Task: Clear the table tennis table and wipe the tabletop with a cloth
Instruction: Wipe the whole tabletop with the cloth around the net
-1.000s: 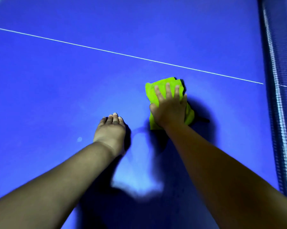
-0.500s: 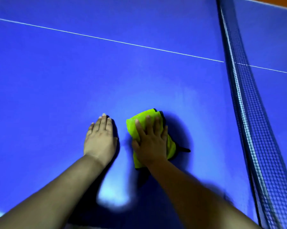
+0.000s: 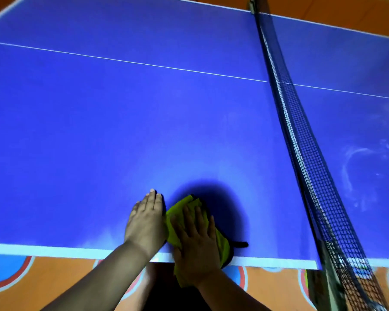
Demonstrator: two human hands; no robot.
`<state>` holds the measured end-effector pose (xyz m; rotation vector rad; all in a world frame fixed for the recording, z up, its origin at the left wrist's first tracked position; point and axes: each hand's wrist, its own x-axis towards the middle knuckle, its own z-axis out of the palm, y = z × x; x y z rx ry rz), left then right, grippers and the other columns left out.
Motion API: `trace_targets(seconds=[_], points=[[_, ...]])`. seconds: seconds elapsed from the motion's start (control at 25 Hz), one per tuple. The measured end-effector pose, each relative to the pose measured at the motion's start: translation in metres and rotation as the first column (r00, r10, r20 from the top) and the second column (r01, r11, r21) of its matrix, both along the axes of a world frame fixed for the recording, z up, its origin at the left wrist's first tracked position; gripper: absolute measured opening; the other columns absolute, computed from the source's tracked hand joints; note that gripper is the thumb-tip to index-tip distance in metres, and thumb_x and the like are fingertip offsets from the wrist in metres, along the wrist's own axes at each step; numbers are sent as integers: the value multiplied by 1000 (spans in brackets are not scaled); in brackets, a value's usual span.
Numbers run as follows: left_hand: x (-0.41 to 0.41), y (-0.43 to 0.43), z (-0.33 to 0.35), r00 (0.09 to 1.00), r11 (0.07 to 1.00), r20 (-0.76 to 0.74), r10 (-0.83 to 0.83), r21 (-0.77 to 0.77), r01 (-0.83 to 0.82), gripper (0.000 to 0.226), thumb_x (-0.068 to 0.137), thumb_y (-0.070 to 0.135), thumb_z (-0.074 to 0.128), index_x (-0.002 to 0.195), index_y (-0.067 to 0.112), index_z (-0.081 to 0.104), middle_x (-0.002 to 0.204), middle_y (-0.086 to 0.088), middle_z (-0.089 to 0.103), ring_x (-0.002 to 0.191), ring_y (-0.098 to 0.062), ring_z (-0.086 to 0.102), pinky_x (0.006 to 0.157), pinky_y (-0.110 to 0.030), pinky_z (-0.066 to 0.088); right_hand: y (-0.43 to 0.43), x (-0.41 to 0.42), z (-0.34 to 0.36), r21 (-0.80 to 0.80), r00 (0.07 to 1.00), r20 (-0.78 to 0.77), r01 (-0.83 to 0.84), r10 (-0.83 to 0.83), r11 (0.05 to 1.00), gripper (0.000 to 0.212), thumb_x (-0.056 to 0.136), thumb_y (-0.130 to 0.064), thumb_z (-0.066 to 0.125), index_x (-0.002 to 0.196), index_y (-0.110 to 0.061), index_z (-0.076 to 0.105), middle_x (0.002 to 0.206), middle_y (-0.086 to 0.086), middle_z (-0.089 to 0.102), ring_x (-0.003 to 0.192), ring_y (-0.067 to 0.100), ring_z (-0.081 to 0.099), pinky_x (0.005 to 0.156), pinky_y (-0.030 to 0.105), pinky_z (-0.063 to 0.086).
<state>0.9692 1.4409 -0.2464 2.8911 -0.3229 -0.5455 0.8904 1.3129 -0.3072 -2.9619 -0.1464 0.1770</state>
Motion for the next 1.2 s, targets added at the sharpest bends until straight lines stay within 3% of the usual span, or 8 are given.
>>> trace_targets(seconds=[0.2, 0.44, 0.68, 0.84, 1.0, 1.08, 1.2], points=[[6, -14, 2, 997, 998, -54, -55, -29, 54, 82, 87, 33, 55, 149, 15, 4, 158, -3, 1, 145, -16, 2, 115, -31, 3, -39, 9, -1, -29, 992, -21, 127, -128, 991, 74, 74, -52, 46, 145, -31, 38, 150, 4, 40, 141, 32, 24, 108, 56, 17], [61, -31, -4, 999, 999, -27, -42, -7, 42, 90, 82, 36, 58, 150, 18, 2, 158, -2, -2, 145, -16, -2, 115, -32, -1, -84, 111, -9, -86, 986, 6, 165, -165, 982, 76, 72, -60, 43, 142, -33, 42, 150, 4, 41, 141, 29, 22, 108, 55, 14], [167, -88, -11, 999, 1000, -31, -25, 7, 25, 93, 82, 40, 62, 150, 16, 3, 158, -4, -3, 145, -17, -3, 115, -33, -3, -125, 238, -14, -15, 989, -7, 145, -145, 989, 78, 76, -64, 21, 150, -39, 19, 161, -3, 10, 148, 28, 0, 112, 52, -12], [246, -132, -19, 999, 998, -44, -11, 64, 13, 100, 79, 46, 64, 149, 14, 1, 158, -7, -7, 145, -19, -7, 116, -36, -3, -154, 332, -18, -13, 993, -6, 116, -116, 993, 75, 79, -63, 23, 150, -39, 18, 162, -2, 7, 148, 29, -3, 114, 56, -8], [298, -165, -21, 997, 989, -71, -34, 140, 43, 99, 81, 46, 61, 149, 12, -1, 157, -9, -8, 145, -22, -7, 117, -40, -3, -178, 426, -20, 5, 992, -61, 108, -108, 994, 72, 85, -60, 37, 150, -45, 10, 162, -4, -2, 148, 28, -9, 115, 56, -9], [312, -175, -25, 993, 977, -103, -57, 201, 77, 97, 84, 45, 59, 149, 8, -2, 157, -13, -8, 145, -25, -6, 117, -41, -3, -188, 471, -21, -6, 995, -18, 95, -95, 995, 73, 85, -58, 46, 149, -44, 15, 161, -5, 3, 147, 30, -4, 115, 58, -1], [328, -193, -33, 990, 940, -106, -94, 319, 123, 75, 93, 25, 45, 145, -6, 1, 153, -28, -1, 143, -38, 2, 117, -45, 1, -202, 537, -32, -69, 996, 81, 54, -49, 996, 73, 83, -66, 42, 148, -40, 25, 160, -1, 18, 147, 32, 9, 112, 59, 13]])
